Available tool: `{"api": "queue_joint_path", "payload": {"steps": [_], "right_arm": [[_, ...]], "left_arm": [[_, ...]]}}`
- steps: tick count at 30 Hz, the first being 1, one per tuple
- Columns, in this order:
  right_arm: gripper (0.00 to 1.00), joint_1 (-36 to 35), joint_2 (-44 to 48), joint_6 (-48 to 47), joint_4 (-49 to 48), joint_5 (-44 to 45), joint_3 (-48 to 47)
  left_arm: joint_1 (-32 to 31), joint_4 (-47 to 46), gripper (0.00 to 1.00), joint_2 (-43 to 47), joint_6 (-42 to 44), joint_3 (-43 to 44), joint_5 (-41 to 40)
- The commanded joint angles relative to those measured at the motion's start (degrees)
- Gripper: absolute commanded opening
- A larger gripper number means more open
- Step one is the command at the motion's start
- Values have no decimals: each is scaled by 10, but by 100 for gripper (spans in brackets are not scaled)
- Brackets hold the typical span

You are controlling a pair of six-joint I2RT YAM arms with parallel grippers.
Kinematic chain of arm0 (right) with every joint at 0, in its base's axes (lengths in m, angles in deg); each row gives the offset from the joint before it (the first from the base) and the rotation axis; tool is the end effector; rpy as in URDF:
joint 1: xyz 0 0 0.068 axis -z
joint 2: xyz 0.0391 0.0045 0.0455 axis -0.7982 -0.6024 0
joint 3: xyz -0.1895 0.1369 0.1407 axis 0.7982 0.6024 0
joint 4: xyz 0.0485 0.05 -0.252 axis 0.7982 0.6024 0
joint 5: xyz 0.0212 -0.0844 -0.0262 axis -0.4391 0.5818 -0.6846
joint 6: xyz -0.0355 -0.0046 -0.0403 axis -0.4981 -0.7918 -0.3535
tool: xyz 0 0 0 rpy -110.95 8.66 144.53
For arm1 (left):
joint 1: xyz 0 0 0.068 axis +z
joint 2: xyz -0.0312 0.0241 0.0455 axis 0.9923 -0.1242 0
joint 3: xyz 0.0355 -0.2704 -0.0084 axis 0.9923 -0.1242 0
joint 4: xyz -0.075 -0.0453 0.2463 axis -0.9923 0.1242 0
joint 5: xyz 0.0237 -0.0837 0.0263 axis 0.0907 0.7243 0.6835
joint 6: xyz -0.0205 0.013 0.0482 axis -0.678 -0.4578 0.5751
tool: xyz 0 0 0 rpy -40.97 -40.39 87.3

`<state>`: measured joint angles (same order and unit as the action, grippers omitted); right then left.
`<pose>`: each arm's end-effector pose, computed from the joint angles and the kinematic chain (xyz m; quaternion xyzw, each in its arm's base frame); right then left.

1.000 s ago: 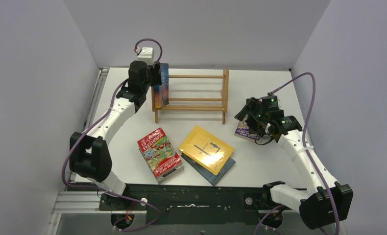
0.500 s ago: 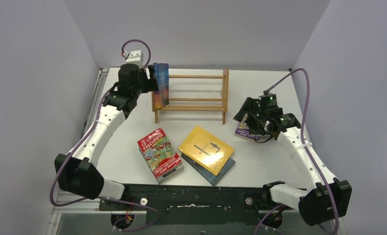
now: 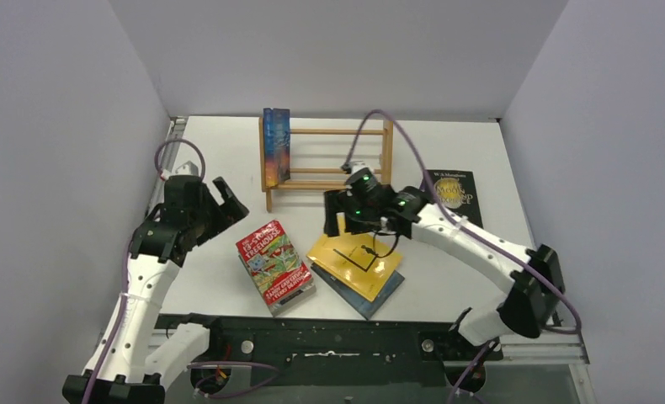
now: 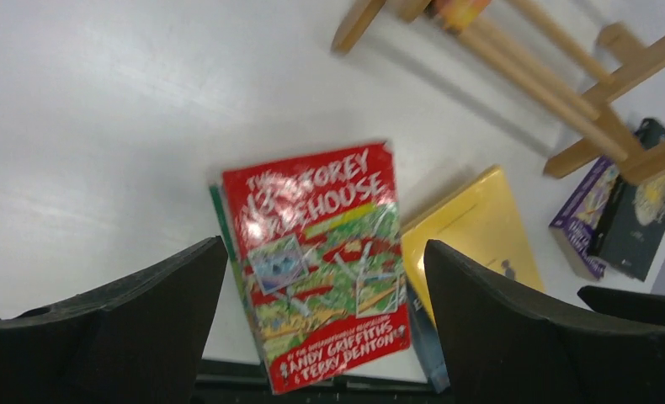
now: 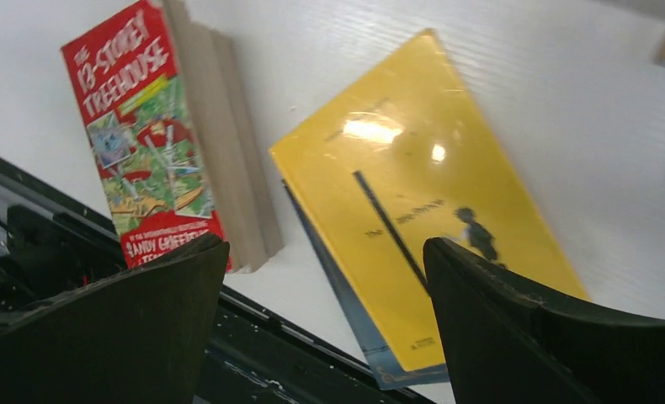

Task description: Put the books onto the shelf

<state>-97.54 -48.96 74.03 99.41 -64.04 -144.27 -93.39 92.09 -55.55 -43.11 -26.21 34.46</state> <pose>0.2126 0.2122 0.3021 -0.0773 0.9389 0.2360 0.2385 0.1802 -0.0312 0.3439 -0.2346 0.8778 -0.1483 0.3904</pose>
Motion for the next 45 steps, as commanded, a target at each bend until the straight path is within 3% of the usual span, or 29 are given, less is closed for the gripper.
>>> {"api": "queue_joint_path", "payload": {"steps": [1, 9, 17, 23, 25, 33, 36, 41, 45], "right_arm": [[90, -99, -103, -29, -34, 52, -88], [88, -146, -276, -53, -17, 22, -230], [80, -139, -313, -27, -104, -46, -190], [60, -101, -303, 23, -217, -182, -117], [52, -91, -299, 34, -244, -215, -104], [25, -69, -282, 44, -258, -228, -74], [26, -61, -269, 44, -258, -225, -55], [54, -53, -257, 46, -267, -231, -26], [60, -53, -269, 54, -269, -243, -30]], "left_arm": [[15, 85, 87, 38, -75, -71, 68], [39, 48, 88, 52, -99, -166, 146], [53, 16, 88, 45, -119, -222, 188], [62, -38, 87, 27, -132, -265, 240], [65, -53, 82, 17, -138, -281, 257], [66, -141, 48, 1, -147, -295, 334], [66, -154, 42, 0, -149, -300, 350], [66, -163, 40, -2, -162, -311, 353], [66, -176, 39, -8, -171, -316, 353]]}}
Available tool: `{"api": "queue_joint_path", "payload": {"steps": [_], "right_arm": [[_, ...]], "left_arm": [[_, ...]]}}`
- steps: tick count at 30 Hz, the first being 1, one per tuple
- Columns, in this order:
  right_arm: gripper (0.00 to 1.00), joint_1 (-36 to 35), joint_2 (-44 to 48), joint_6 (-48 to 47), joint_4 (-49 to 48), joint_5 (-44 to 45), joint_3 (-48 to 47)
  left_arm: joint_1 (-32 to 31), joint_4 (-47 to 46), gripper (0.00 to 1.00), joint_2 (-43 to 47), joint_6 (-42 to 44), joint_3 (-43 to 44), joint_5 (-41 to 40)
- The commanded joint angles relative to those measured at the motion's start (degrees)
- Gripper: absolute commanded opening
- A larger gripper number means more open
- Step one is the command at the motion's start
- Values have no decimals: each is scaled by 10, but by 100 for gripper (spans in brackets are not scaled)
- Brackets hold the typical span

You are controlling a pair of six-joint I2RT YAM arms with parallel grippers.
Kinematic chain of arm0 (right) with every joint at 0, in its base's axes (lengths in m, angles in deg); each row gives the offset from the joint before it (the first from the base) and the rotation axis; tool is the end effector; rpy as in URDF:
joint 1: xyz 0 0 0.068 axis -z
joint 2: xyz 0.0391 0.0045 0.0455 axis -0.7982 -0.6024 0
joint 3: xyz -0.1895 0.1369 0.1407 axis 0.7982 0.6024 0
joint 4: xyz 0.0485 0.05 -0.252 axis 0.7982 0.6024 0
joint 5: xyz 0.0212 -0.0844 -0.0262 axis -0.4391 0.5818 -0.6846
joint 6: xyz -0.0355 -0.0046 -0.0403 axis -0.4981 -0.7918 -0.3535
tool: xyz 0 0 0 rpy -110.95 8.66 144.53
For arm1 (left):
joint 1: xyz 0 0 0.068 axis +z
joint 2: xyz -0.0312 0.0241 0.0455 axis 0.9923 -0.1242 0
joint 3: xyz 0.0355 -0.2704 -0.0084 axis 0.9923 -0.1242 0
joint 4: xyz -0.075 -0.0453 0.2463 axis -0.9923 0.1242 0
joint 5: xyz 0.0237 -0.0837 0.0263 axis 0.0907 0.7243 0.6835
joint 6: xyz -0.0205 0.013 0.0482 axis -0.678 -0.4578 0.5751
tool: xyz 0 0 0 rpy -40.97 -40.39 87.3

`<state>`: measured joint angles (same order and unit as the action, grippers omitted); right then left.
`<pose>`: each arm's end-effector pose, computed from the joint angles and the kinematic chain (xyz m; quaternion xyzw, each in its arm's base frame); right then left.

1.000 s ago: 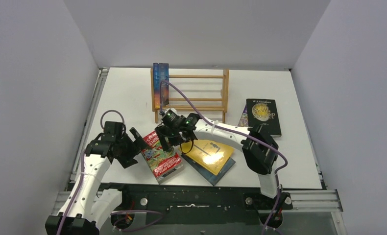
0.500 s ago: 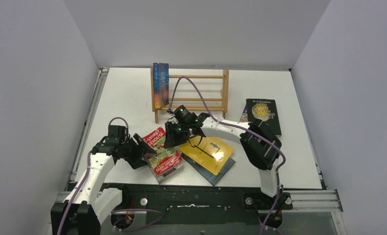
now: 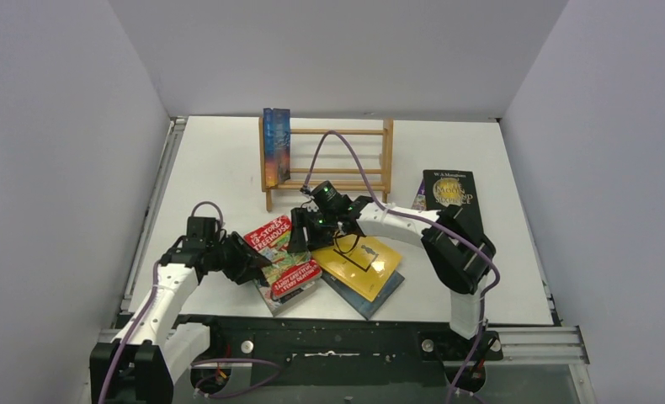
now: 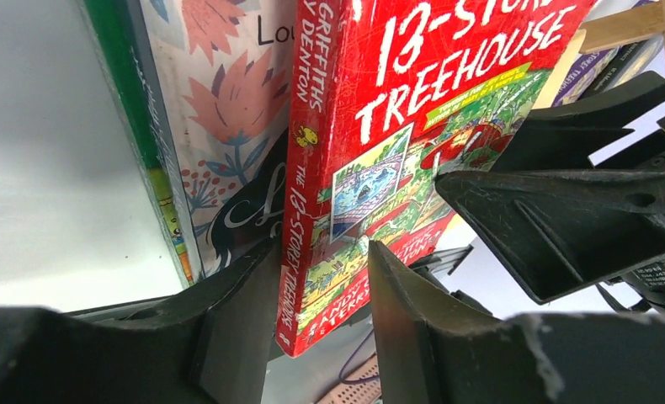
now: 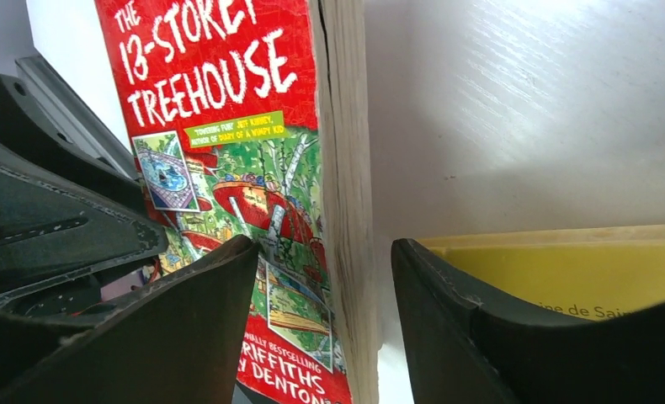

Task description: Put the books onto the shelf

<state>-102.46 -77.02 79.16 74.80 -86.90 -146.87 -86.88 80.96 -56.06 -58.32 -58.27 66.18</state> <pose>0.2514 0.3184 0.1828 -0.1385 0.9132 0.3761 0.0732 0.1601 -0.0281 0.1825 -0.3450 0.8779 -0.3197 0.0894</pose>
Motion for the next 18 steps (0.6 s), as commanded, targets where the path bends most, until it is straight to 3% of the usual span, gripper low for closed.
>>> {"api": "queue_joint_path", "payload": {"steps": [1, 6, 12, 15, 18], "right_arm": [[60, -3, 8, 6, -27, -22, -6], [54, 3, 6, 46, -87, -70, -1], [13, 19, 44, 69, -106, -43, 24], [1, 24, 69, 63, -96, -26, 37], [0, 30, 95, 52, -77, -22, 45]], "left_arm": [[1, -66, 38, -6, -19, 5, 36], [1, -73, 34, -20, -20, 6, 43], [1, -72, 33, -20, -21, 10, 36], [4, -69, 38, -18, -20, 17, 35], [8, -66, 49, -18, -14, 27, 37]]}}
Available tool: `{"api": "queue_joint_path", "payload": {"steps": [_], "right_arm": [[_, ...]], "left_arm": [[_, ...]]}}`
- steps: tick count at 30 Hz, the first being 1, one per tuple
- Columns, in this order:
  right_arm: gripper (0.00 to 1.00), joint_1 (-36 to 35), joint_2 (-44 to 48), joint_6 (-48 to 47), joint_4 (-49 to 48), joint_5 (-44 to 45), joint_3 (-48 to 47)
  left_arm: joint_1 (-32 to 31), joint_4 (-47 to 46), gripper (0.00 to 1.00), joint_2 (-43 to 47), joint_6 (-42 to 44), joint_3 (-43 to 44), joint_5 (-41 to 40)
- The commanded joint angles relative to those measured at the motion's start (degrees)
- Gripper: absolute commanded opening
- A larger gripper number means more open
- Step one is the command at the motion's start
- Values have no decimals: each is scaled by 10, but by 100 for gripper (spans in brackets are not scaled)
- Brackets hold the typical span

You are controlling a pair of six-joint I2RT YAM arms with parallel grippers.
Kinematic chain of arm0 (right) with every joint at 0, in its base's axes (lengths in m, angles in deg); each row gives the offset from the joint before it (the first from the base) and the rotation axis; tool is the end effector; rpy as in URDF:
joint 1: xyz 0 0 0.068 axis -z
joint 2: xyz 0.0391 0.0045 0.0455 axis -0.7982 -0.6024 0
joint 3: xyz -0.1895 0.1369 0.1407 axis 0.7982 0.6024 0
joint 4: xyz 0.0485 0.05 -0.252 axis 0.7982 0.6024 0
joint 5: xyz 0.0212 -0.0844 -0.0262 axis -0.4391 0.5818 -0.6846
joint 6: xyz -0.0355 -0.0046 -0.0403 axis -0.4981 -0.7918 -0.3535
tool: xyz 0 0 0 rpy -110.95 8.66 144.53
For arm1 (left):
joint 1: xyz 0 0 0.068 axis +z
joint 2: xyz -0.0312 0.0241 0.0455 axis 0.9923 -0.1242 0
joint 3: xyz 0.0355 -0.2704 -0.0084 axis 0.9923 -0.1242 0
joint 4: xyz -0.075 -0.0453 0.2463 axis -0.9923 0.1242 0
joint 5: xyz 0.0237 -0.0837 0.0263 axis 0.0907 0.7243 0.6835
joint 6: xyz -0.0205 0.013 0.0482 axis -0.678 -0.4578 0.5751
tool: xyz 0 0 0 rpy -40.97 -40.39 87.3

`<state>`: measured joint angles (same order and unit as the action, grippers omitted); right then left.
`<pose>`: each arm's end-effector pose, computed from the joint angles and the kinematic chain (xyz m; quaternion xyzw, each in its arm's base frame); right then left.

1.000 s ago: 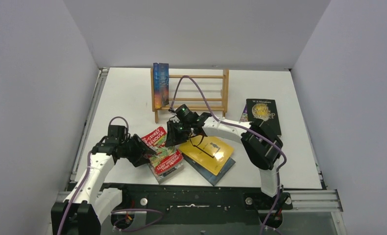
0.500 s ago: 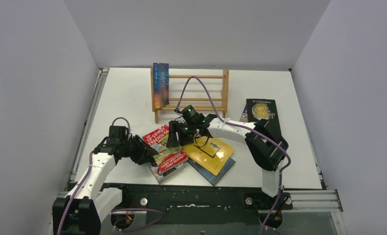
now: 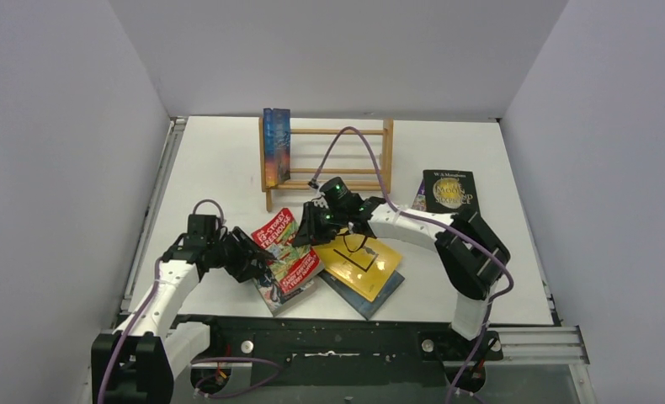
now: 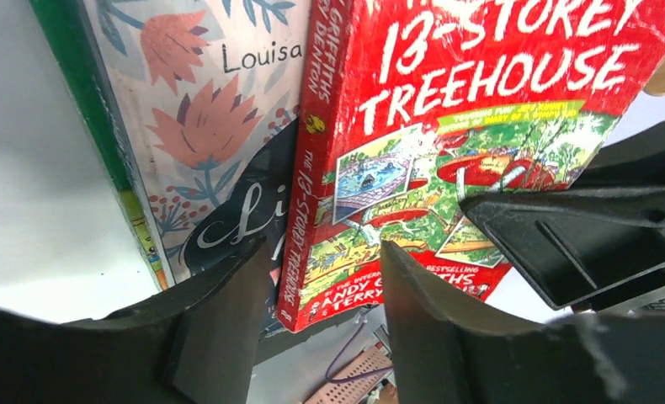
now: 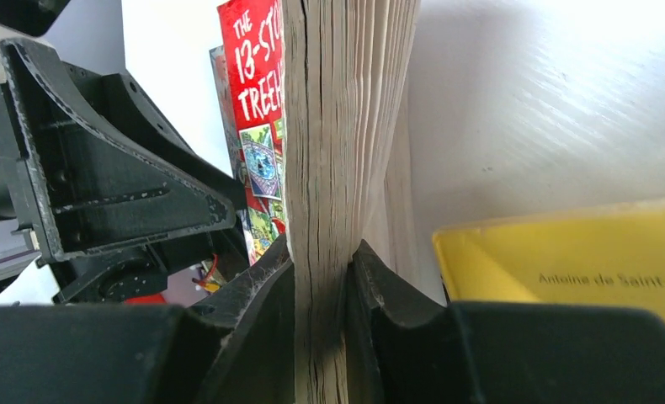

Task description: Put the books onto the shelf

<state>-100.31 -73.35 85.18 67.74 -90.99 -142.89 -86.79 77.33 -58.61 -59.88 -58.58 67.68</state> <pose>0.2560 0.3042 0.1957 -0.0987 0.8924 0.4339 0.0744 0.1679 -0.0292 0.1780 -0.3513 0.8707 -0.3338 0.0842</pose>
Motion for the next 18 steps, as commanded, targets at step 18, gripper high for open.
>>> {"api": "queue_joint_path", "payload": {"steps": [18], "right_arm": [[0, 110, 298, 72, -130, -35, 98]], "left_arm": [[-35, -510, 77, 34, -181, 17, 204]]}}
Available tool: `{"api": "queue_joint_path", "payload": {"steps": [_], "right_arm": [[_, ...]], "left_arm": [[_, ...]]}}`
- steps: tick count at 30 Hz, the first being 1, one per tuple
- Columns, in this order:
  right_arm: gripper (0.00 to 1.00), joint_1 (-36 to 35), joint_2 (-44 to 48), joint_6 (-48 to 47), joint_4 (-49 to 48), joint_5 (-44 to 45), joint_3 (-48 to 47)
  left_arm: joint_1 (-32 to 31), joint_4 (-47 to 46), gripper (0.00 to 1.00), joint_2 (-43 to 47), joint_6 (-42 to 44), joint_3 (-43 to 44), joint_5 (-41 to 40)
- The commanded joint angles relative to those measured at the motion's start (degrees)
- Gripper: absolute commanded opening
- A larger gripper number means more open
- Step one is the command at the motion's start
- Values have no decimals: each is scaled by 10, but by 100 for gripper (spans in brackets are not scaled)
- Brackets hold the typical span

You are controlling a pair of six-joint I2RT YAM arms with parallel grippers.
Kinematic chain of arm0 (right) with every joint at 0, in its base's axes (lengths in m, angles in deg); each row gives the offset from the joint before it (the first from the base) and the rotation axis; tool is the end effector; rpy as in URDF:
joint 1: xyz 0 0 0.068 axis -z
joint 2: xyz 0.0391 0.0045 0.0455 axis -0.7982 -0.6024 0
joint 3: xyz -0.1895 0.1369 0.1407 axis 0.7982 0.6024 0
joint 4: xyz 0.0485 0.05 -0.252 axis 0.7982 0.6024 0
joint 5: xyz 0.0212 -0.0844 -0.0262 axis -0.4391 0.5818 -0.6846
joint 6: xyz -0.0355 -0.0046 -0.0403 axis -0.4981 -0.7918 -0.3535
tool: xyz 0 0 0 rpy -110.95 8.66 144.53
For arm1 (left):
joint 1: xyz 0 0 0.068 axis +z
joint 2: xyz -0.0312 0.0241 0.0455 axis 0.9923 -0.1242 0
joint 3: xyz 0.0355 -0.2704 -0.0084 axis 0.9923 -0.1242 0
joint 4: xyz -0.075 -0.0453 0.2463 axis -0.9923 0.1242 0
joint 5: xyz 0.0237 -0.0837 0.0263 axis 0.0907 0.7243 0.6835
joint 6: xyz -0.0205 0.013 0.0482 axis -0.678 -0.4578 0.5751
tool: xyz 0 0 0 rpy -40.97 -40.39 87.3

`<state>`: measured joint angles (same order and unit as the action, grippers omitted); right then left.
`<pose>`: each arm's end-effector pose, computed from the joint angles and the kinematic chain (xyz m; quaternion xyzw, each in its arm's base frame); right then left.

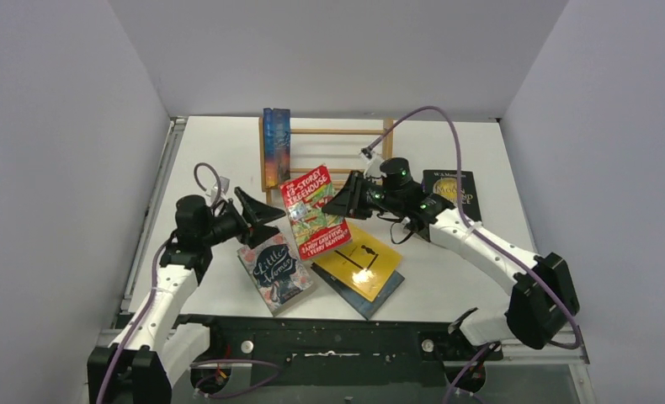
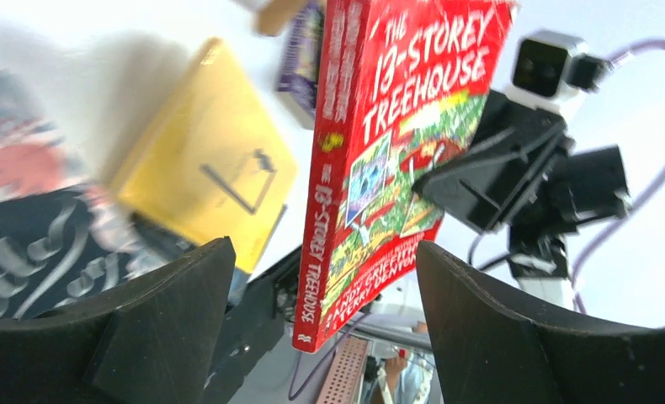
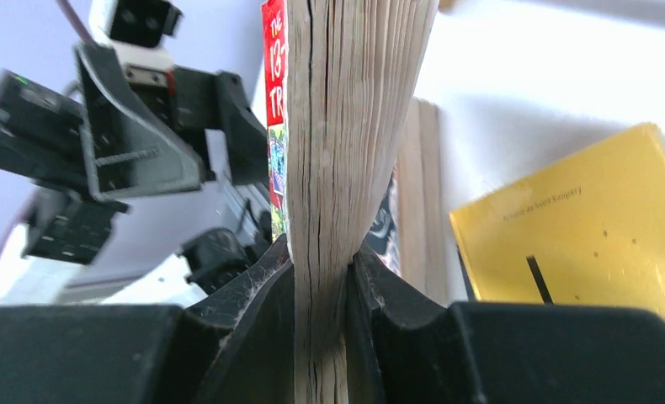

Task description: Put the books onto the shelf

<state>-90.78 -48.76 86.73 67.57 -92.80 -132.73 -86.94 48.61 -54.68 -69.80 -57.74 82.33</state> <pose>0.2395 0.2097 0.2844 -0.0546 0.8438 0.5011 0.1840 0.1946 -0.0388 0.2336 -0.2382 0.7815 -0.5379 0.2079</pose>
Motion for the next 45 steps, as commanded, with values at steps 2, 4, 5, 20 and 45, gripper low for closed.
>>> {"api": "queue_joint_path", "payload": {"steps": [2, 4, 5, 20, 45], "right_arm": [[0, 17, 63, 68, -143, -6, -6], [0, 17, 75, 79, -166, 4, -4], [0, 18, 78, 84, -177, 8, -2], [6, 73, 99, 95, -227, -76, -5], [75, 151, 231, -117, 277, 376, -91]], "left_arm": [[-74, -234, 78, -19, -73, 38, 51], [-112, -207, 78, -37, -45, 79, 39], [-123, -196, 78, -44, -33, 97, 34], [-131, -366, 11, -146, -122, 212, 60], [-120, 142, 0, -197, 388, 510, -275]]}}
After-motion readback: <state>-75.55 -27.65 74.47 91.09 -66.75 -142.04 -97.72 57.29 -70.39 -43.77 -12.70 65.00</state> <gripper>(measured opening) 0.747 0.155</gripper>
